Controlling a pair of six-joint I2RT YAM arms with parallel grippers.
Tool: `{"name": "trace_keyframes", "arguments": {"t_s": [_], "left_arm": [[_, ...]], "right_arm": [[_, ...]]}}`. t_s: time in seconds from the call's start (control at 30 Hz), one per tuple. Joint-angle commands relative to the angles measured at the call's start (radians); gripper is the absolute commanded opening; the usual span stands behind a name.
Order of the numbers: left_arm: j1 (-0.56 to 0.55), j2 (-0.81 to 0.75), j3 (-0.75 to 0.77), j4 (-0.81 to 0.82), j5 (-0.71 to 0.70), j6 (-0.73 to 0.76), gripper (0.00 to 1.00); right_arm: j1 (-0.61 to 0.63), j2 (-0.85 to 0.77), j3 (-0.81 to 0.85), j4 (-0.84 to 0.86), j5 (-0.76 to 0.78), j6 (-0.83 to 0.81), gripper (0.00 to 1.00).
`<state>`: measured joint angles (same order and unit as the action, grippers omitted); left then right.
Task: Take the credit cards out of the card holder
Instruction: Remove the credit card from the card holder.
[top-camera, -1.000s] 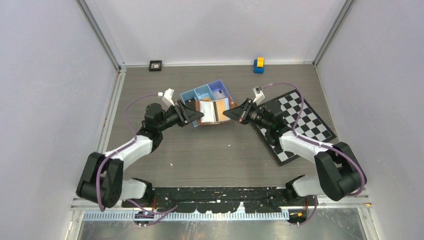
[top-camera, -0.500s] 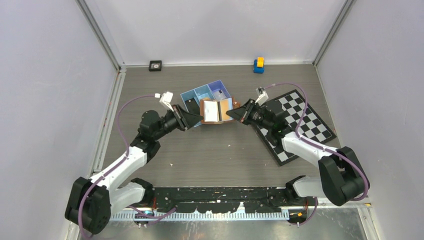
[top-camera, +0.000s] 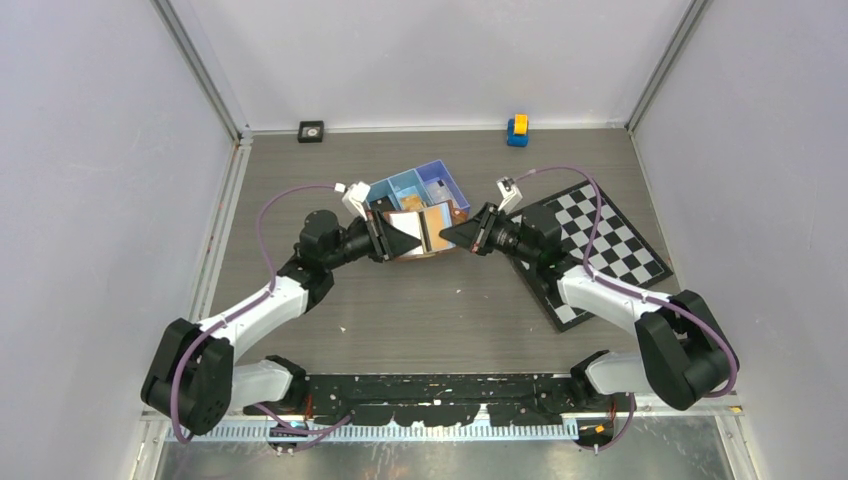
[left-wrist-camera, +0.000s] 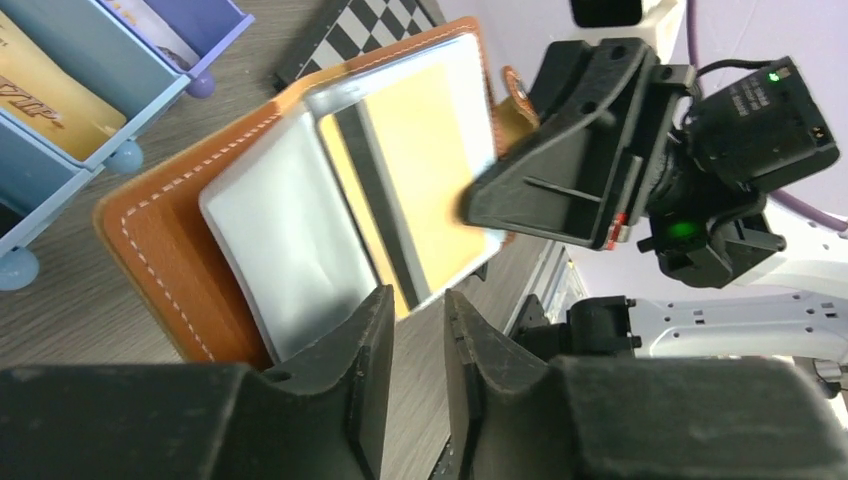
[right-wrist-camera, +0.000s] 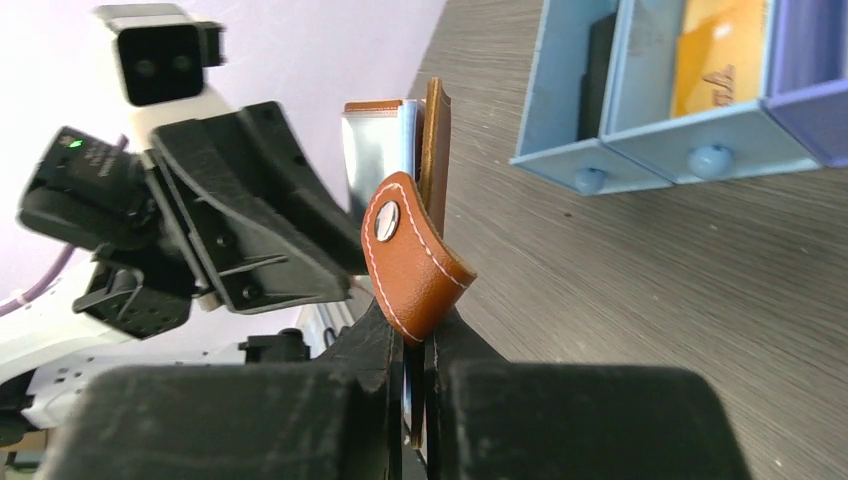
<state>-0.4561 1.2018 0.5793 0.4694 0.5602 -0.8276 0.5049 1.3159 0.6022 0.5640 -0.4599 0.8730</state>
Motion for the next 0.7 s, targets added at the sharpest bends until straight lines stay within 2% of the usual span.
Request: {"name": "trace_keyframes", "arguments": {"t_s": [0.0,0.07,0.2,0.4,0.53,0.67], "left_arm": [[0.007,-0.007,0.042,-0.001,-0.016,0.008,0.33],[0.012,-0.002,0.038,0.017,-0.004,-0.012,0.43],[0.031,0.014,0.028,0.041,0.009,-0.043,0.45],[0.064,0.066,0.001,0.214,0.096,-0.15,0.35],[0.081,0.096,-0.018,0.352,0.144,-0.22,0.34],[0.085,0.081,-0.03,0.393,0.155,-0.226,0.34]], "right_arm": [[0.004,0.003,0.019,0.202,-0.078,0.048,0.0],[0.004,0.015,0.013,0.259,-0.097,0.075,0.01],[0.004,0.03,0.008,0.306,-0.115,0.099,0.0],[0.004,0.081,0.005,0.438,-0.166,0.175,0.0],[0.004,0.097,0.007,0.467,-0.177,0.196,0.0],[0.003,0.103,0.011,0.462,-0.181,0.2,0.01]]}}
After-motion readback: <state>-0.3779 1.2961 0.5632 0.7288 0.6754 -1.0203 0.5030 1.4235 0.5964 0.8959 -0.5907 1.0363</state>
